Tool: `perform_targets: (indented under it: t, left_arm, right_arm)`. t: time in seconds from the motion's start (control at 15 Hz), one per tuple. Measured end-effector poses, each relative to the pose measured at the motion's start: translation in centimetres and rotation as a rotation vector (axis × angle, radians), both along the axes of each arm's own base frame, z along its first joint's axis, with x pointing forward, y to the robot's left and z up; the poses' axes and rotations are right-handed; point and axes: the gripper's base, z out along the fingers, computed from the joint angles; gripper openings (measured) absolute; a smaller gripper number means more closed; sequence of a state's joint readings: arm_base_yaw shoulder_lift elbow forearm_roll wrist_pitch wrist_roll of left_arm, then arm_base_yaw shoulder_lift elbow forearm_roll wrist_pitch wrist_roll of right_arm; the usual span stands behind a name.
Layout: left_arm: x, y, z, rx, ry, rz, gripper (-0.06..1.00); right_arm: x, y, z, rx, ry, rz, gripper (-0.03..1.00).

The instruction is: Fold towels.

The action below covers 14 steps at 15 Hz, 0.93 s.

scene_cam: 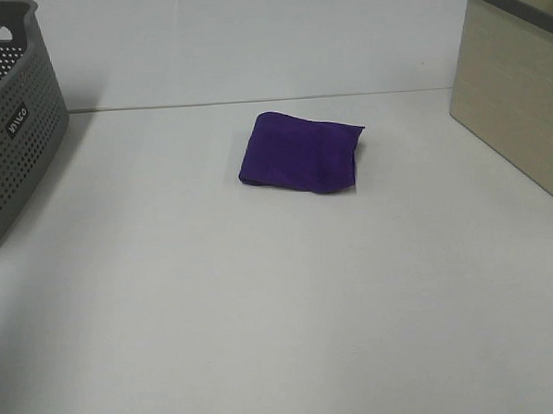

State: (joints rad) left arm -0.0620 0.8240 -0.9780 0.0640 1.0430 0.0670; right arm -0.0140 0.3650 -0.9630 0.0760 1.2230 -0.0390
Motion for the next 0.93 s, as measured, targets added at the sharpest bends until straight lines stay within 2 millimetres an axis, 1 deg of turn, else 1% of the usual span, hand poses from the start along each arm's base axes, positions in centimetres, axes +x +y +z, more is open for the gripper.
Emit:
perform_targets:
  t: [0.07, 0.13, 0.2, 0.33, 0.4, 0.53, 0.6, 0.67, 0.8, 0.93]
  left_arm:
    - [-2.7, 0.2, -1.2, 0.003, -0.033, 0.001, 0.78]
    - [-4.9, 0.3, -2.8, 0.002, -0.049, 0.001, 0.78]
    - [-6.1, 0.4, -3.5, 0.001, -0.068, 0.001, 0.78]
    - [-9.9, 0.7, -5.6, -0.005, -0.158, 0.002, 0.78]
    - [-11.6, 0.8, -6.4, -0.009, -0.21, 0.004, 0.78]
    - [-14.5, 1.0, -7.2, -0.016, -0.286, 0.007, 0.78]
    - [-15.2, 1.0, -7.4, -0.017, -0.306, 0.008, 0.78]
    - [-16.1, 1.1, -8.1, -0.018, -0.283, 0.012, 0.78]
    - [-15.6, 1.0, -9.0, -0.024, -0.258, 0.006, 0.78]
    - [-15.0, 0.7, -9.1, -0.049, -0.309, -0.004, 0.78]
  right_arm:
    - [-1.5, 0.0, -1.2, -0.001, -0.035, 0.0, 0.9]
    - [-2.9, 0.0, -2.5, -0.021, -0.074, 0.006, 0.9]
    - [-3.6, 0.0, -3.0, -0.031, -0.097, 0.01, 0.9]
    - [-5.2, 0.0, -5.3, -0.08, -0.164, 0.032, 0.9]
    - [-5.3, 0.0, -6.1, -0.089, -0.173, 0.038, 0.9]
    - [-4.6, 0.1, -7.1, -0.096, -0.141, 0.049, 0.9]
    - [-4.4, 0.1, -7.4, -0.097, -0.136, 0.053, 0.9]
    - [-3.2, 0.2, -8.9, -0.093, -0.107, 0.075, 0.9]
    - [-1.8, 0.5, -10.7, -0.061, -0.082, 0.09, 0.9]
    - [-1.6, 0.6, -11.1, -0.054, -0.076, 0.1, 0.9]
